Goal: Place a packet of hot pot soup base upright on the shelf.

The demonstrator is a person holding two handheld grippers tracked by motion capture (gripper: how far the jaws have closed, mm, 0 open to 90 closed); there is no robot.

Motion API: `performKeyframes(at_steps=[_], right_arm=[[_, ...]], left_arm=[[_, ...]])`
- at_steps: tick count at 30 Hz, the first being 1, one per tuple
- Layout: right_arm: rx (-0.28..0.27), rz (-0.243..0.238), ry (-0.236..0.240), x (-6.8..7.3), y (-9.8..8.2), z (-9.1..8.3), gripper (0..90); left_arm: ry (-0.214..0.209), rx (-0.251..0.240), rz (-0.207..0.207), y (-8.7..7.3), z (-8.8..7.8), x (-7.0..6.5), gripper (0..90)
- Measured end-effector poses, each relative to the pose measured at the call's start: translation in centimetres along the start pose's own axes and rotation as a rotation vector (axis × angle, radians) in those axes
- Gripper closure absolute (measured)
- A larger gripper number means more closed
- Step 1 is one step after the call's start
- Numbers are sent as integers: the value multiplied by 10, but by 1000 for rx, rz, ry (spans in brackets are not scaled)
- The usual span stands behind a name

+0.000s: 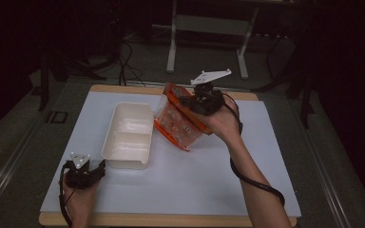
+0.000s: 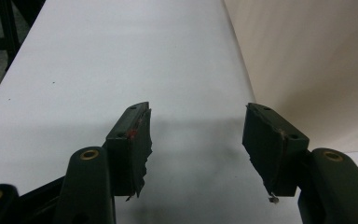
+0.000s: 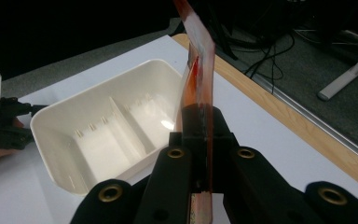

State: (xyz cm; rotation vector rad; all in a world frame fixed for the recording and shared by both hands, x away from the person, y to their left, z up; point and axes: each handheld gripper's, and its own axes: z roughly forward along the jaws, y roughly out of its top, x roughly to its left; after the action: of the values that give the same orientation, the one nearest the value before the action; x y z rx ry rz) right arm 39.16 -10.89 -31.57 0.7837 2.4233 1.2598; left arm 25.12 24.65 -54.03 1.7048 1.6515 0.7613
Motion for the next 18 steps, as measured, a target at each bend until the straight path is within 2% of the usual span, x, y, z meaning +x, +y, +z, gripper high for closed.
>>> performKeyframes(at_steps=[3, 18], right_arm=[[-5, -3, -1, 1, 1, 1, 899], [-32, -6, 1, 8, 11, 4, 900]], left_arm=[[1, -1, -8, 0, 0, 1, 421], [3, 3, 3, 0, 1, 0, 421]])
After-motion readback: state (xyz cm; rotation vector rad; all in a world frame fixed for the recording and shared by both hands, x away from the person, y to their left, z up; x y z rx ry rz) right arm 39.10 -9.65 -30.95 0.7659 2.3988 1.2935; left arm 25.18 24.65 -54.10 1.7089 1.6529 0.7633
